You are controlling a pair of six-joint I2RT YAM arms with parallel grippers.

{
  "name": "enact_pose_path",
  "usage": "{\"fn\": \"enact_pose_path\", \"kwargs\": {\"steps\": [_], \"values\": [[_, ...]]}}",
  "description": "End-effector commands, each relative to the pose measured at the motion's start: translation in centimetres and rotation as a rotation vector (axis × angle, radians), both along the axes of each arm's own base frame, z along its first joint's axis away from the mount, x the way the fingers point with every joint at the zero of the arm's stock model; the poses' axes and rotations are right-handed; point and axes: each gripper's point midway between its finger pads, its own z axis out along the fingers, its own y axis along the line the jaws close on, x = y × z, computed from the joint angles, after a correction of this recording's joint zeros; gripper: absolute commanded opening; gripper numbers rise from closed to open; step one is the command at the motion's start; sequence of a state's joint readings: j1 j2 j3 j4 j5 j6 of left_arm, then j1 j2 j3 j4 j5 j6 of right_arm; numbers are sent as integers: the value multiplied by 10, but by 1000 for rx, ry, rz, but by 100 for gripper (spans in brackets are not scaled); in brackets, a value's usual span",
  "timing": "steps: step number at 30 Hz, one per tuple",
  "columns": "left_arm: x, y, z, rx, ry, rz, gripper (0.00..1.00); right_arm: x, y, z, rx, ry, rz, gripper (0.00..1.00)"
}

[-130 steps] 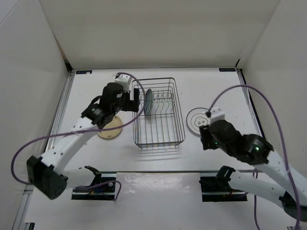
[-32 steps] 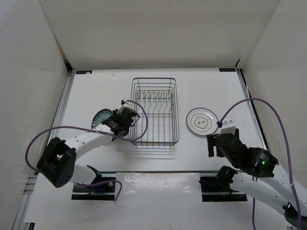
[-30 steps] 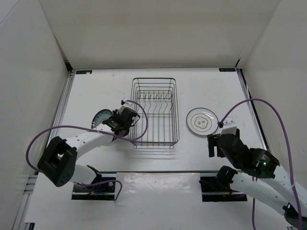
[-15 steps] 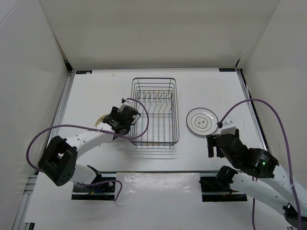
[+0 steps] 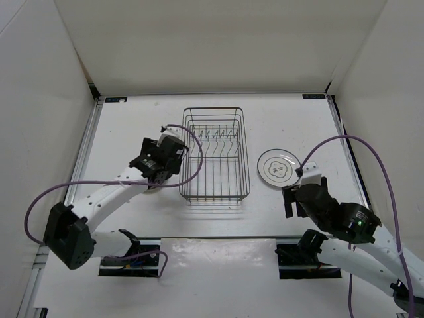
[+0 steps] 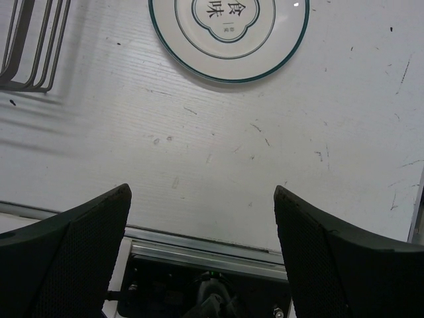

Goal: Unload the plates from the dish rack

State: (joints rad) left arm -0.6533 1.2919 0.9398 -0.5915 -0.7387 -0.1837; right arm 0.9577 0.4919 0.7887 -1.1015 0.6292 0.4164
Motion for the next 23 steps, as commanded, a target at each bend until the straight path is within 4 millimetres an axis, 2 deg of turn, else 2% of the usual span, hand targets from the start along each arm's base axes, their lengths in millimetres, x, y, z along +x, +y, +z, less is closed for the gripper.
{"fn": "enact_pose_path", "kwargs": {"steps": [1, 2, 3, 4, 5, 8, 10, 11, 12, 13, 15, 16, 17, 18, 19, 20, 22, 23], "values": [[-13, -8, 36, -193, -23, -36, 100, 5, 0, 3, -6, -25, -9, 90], [-21, -28, 33, -281, 28, -126, 100, 4, 3, 3, 6, -19, 3, 90], [-21, -27, 37, -318, 29, -136, 100, 3, 3, 3, 6, -17, 5, 90], [-29, -28, 52, -372, -1, -163, 100, 3, 4, 3, 6, -14, 8, 90], [-37, -39, 52, -431, 34, -221, 100, 4, 5, 3, 4, -16, 10, 90], [-55, -26, 65, -440, 7, -257, 100, -2, 8, 12, 1, 12, 59, 90], [-68, -12, 55, -395, 0, -269, 100, -1, 6, 24, 2, 2, 55, 90], [-73, -4, 57, -386, -34, -261, 100, -1, 7, 26, 1, 2, 60, 90], [-78, 4, 47, -361, -46, -267, 100, 1, 6, 32, 3, -13, 58, 90], [-83, 15, 28, -319, -32, -238, 100, 1, 5, 34, 2, -21, 54, 90], [-91, 40, 17, -268, -90, -161, 100, 5, 1, 38, 4, -52, 23, 90], [-98, 49, -10, -228, -49, -143, 100, 8, 2, 42, 15, -69, 16, 90], [-101, 54, -6, -248, -107, -132, 100, 8, 0, 42, 14, -77, 12, 90], [-102, 57, -10, -242, -122, -121, 100, 10, -4, 46, 8, -94, -10, 90], [-107, 62, -27, -232, -126, -129, 100, 9, -8, 46, -5, -93, -21, 90], [-105, 61, -30, -223, -132, -140, 100, 9, -12, 48, -12, -94, -34, 90], [-100, 54, -21, -262, -212, -183, 100, 10, -17, 50, -25, -103, -52, 90], [-100, 53, -28, -258, -205, -193, 100, 7, -21, 47, -51, -91, -53, 90]]}}
